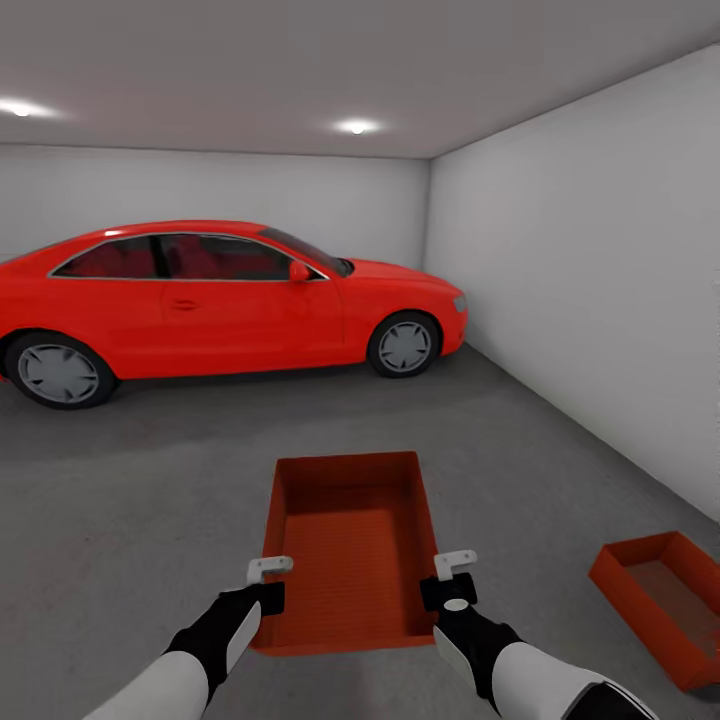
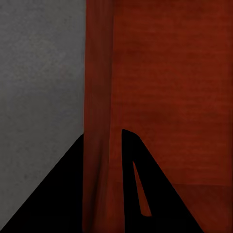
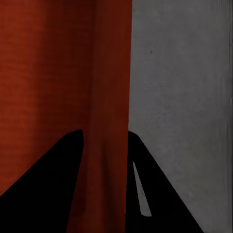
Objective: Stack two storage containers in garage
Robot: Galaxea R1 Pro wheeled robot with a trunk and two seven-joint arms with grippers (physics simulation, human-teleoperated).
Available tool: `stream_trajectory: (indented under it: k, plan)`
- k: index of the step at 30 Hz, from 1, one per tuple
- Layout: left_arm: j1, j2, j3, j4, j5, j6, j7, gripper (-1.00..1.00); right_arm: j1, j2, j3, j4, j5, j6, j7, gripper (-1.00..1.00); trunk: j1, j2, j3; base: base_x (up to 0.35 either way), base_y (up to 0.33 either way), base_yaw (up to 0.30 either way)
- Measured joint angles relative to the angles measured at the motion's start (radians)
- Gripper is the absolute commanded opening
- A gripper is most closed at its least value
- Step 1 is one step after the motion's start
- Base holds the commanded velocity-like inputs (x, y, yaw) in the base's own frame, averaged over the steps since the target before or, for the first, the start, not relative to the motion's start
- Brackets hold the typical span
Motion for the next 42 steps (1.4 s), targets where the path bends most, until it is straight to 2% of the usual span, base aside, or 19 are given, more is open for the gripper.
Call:
stream_trajectory:
  k: [42]
  plan:
    - [0.000,0.000,-0.001,0.000,0.001,0.000,0.001,-1.00,0.000,0.000,-0.001,0.000,0.001,0.000,0.000,-1.00,0.000,0.000,0.000,0.319,0.000,-0.255]
